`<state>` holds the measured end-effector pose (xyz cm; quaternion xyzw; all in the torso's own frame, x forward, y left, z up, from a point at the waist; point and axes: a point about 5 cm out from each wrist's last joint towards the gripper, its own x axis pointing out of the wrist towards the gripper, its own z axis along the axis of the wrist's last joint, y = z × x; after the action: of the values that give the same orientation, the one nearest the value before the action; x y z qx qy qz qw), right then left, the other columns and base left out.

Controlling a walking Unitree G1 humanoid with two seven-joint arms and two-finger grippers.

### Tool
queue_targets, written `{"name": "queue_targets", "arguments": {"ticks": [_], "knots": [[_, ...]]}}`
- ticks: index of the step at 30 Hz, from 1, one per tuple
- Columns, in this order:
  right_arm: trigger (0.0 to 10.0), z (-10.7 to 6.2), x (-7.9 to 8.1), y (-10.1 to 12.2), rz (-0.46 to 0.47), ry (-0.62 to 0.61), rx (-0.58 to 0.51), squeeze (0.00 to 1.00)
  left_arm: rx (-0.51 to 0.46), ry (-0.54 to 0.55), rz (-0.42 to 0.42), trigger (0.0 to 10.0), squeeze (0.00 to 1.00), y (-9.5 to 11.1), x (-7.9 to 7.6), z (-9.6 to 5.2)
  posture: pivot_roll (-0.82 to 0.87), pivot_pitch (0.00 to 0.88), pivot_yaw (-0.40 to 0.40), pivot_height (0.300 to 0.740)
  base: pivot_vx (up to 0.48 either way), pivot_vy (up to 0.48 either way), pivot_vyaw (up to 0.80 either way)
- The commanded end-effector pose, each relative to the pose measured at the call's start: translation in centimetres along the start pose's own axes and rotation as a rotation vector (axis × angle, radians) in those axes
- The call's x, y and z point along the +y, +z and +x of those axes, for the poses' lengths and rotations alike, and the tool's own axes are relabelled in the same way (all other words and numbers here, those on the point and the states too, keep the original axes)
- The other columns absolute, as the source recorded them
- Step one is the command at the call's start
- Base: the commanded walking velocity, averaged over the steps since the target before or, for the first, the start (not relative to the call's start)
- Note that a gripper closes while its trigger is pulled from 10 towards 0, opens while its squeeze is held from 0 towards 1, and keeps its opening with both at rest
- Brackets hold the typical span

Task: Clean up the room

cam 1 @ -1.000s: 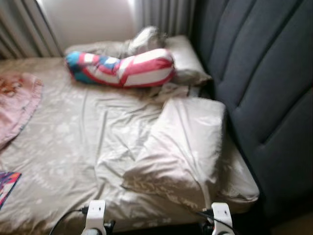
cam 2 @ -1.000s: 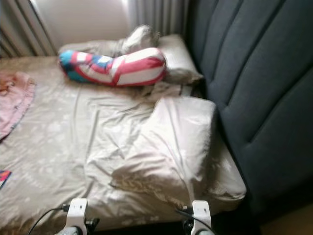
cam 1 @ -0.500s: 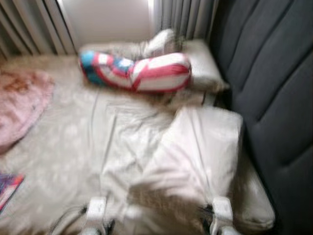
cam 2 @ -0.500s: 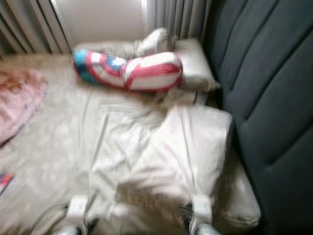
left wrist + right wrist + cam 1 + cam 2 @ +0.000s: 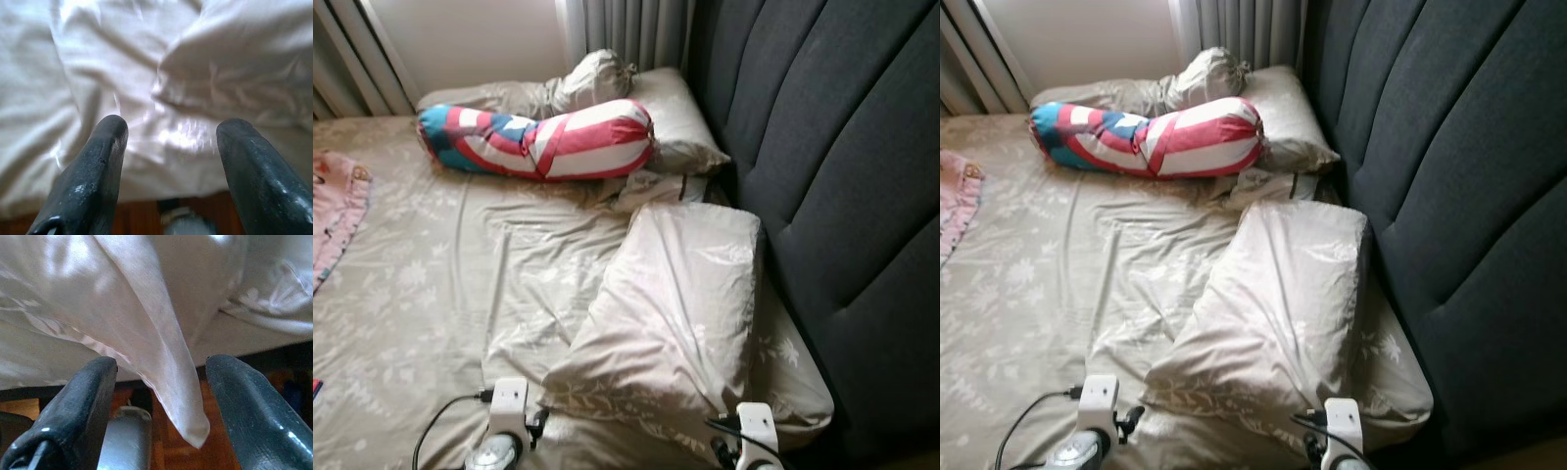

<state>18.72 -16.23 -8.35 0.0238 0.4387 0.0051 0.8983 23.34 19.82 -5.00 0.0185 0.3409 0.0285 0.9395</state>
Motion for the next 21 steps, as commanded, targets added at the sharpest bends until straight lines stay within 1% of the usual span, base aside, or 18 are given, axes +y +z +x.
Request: {"name": "queue_targets", "arguments": {"ticks": [1,3,4,7,10,12,13,14,16,19,21], "knots": [[10.0,-0.1,-0.1,-0.1,0.025,-0.005,-0.019,0.0,-0.048,-0.001,-0.019,10.0,0.0,0.9,0.2,0.1,-0.06,0.058,-0.016,0.74,0.0,0.0,0.0],[10.0,-0.1,-0.1,0.1,0.039,-0.006,-0.062,0.0,-0.11,-0.003,-0.036,10.0,0.0,2.0,0.3,0.2,-0.07,0.053,-0.015,0.74,0.0,0.0,0.0],[10.0,-0.1,-0.1,0.1,0.039,-0.006,-0.062,0.0,-0.11,-0.003,-0.036,10.0,0.0,2.0,0.3,0.2,-0.07,0.053,-0.015,0.74,0.0,0.0,0.0],[10.0,-0.2,-0.1,0.5,0.031,-0.002,-0.112,0.0,-0.185,-0.006,-0.041,10.0,0.0,2.9,0.3,0.2,-0.09,0.04,-0.018,0.74,0.0,0.0,0.0],[10.0,-0.4,-0.1,0.8,0.033,0.006,-0.165,0.0,-0.252,0.011,-0.056,10.0,0.0,3.2,0.5,-0.2,-0.08,0.035,-0.025,0.74,0.0,0.0,0.0],[10.0,-0.2,-0.7,3.7,0.041,0.012,-0.276,0.0,-0.28,0.017,-0.053,10.0,0.0,2.9,0.6,-0.5,-0.08,0.033,-0.028,0.74,0.0,0.0,0.0],[10.0,-0.2,-1.1,5.7,0.039,0.014,-0.352,0.0,-0.289,0.018,-0.046,10.0,0.0,2.7,0.6,-0.6,-0.09,0.03,-0.034,0.74,0.0,0.0,0.0],[10.0,-0.3,-1.4,6.9,0.036,0.016,-0.404,0.0,-0.295,0.018,-0.039,10.0,0.0,2.6,0.6,-0.8,-0.09,0.03,-0.034,0.74,0.0,0.0,0.0],[10.0,-0.6,-1.5,8.1,0.022,0.007,-0.481,0.0,-0.309,0.011,-0.032,10.0,0.0,2.1,0.3,-1.1,-0.09,0.026,-0.037,0.74,0.0,0.0,0.0],[10.0,-0.7,-1.3,8.2,0.036,-0.001,-0.507,0.0,-0.315,0.012,-0.032,10.0,0.0,2.0,0.2,-1.2,-0.1,0.023,-0.039,0.74,0.0,0.0,0.0],[10.0,-0.9,-0.9,8.4,0.052,0.002,-0.552,0.0,-0.356,0.016,-0.019,10.0,0.0,2.5,0.2,-1.3,-0.11,0.013,-0.038,0.74,0.0,0.0,0.0]]}}
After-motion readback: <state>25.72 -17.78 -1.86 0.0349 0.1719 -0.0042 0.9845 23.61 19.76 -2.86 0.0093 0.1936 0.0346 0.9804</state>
